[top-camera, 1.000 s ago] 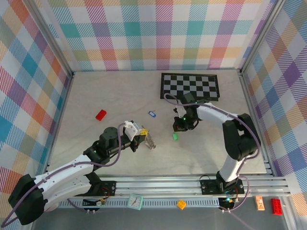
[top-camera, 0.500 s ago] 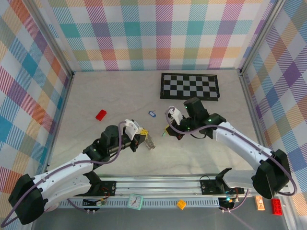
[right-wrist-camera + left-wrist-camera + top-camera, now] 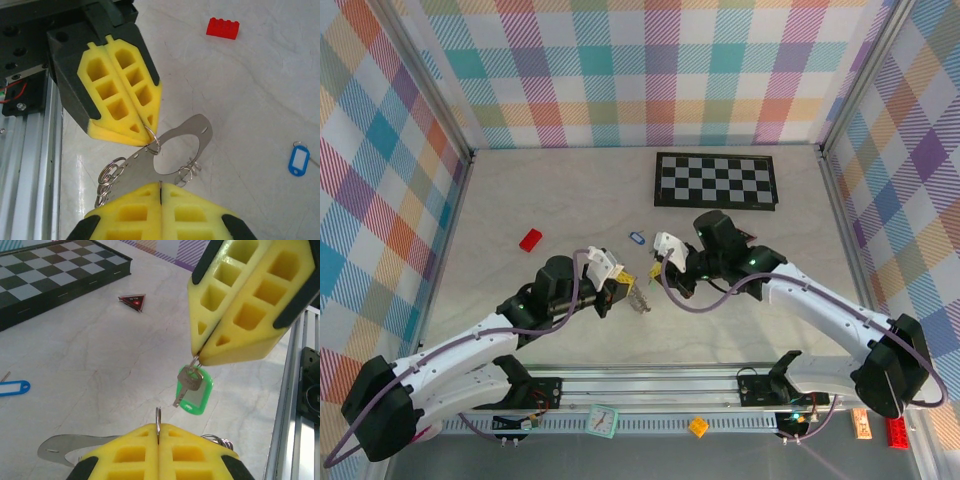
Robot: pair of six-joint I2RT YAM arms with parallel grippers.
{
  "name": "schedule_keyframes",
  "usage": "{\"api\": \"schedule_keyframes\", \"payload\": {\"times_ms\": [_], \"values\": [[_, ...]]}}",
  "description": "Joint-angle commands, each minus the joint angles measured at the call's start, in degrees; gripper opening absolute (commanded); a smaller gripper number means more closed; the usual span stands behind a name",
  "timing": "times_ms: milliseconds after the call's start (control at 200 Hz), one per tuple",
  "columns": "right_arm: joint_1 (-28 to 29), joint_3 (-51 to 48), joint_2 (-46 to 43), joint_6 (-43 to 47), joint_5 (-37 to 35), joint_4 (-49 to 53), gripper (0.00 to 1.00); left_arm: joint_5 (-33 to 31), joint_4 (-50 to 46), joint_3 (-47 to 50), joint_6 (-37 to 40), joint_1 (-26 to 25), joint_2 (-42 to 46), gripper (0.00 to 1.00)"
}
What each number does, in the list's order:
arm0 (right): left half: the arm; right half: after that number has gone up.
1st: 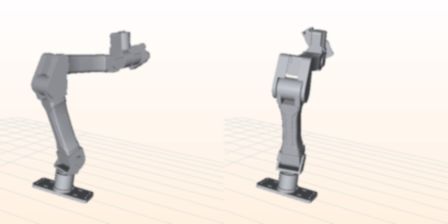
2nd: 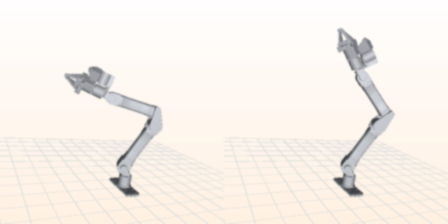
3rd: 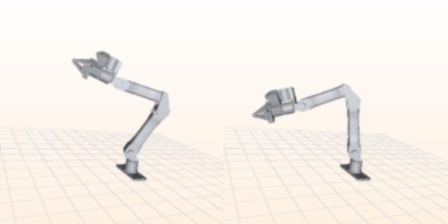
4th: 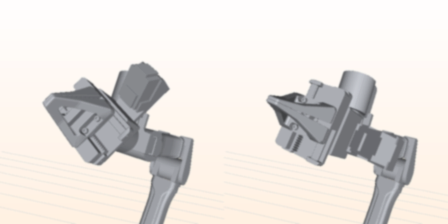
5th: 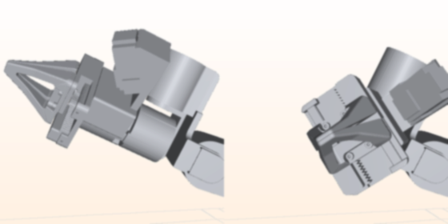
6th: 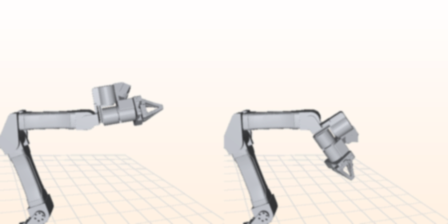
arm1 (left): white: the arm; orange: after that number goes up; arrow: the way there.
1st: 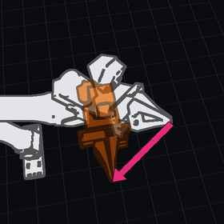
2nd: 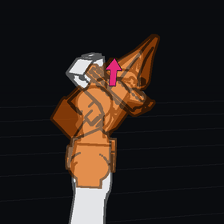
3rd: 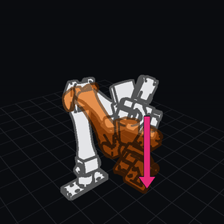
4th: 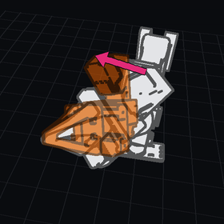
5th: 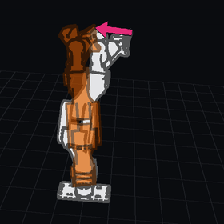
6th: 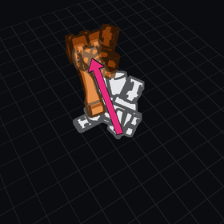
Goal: Put the keys on the keyring
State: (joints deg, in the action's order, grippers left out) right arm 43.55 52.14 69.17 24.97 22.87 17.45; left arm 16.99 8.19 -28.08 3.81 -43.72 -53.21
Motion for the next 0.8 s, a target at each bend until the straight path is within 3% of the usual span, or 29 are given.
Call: {"api": "schedule_keyframes", "payload": {"times_ms": [0,795], "values": [[0.9,-0.3,-0.6,3.5,-1.2,-4.2,0.0,1.5,0.9,-2.2,-0.7,0.4,0.0,0.0],[5.0,-0.8,3.0,4.7,-5.9,-6.9,0.0,0.4,3.3,-1.0,-2.7,0.3,-0.3,0.0]]}}
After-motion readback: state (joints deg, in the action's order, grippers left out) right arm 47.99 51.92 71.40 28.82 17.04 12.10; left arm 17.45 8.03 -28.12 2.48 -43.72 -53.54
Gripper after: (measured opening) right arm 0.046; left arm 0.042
